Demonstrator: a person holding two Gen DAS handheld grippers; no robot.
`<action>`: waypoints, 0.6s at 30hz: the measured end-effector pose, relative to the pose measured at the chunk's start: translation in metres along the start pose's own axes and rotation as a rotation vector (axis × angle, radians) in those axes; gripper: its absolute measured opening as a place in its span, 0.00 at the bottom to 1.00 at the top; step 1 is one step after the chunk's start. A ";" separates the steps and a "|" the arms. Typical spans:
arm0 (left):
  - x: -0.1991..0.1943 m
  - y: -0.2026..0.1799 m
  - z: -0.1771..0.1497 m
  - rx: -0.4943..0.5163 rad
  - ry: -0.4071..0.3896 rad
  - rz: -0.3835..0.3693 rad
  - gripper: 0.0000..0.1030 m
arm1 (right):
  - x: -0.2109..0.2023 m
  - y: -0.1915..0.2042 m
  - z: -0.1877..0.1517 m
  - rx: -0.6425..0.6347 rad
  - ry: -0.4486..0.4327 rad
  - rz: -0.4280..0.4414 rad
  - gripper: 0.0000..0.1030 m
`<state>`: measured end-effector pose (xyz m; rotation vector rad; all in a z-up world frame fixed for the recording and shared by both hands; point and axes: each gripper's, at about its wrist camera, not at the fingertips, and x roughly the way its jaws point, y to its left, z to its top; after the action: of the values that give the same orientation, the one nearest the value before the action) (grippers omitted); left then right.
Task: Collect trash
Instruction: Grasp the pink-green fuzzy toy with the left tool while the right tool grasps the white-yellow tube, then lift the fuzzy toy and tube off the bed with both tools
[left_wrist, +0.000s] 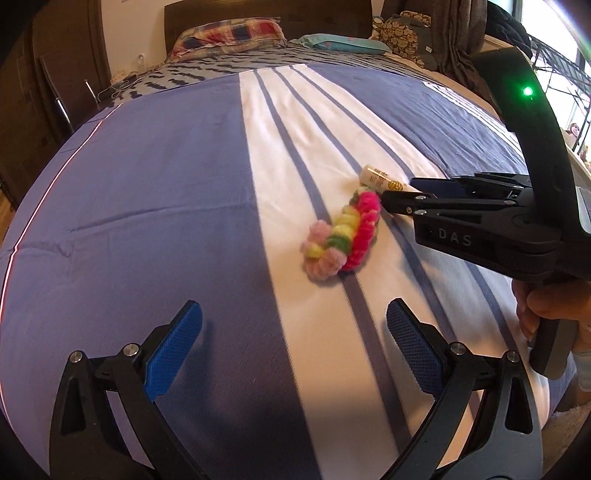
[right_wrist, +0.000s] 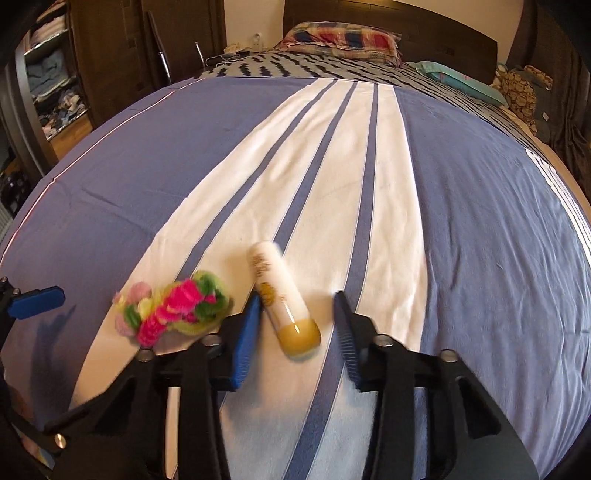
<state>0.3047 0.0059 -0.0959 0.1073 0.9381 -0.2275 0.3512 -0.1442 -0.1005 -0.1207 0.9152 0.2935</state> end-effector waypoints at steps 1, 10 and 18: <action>0.004 -0.002 0.004 0.004 -0.001 -0.005 0.92 | 0.001 -0.001 0.001 0.000 -0.003 0.000 0.20; 0.036 -0.018 0.034 0.011 0.015 -0.045 0.64 | 0.001 -0.015 0.006 0.000 -0.003 -0.005 0.20; 0.038 -0.025 0.037 0.025 0.015 -0.049 0.33 | -0.015 -0.038 -0.005 0.054 -0.020 -0.003 0.20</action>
<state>0.3488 -0.0312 -0.1046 0.1091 0.9535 -0.2836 0.3503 -0.1848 -0.0920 -0.0693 0.9027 0.2669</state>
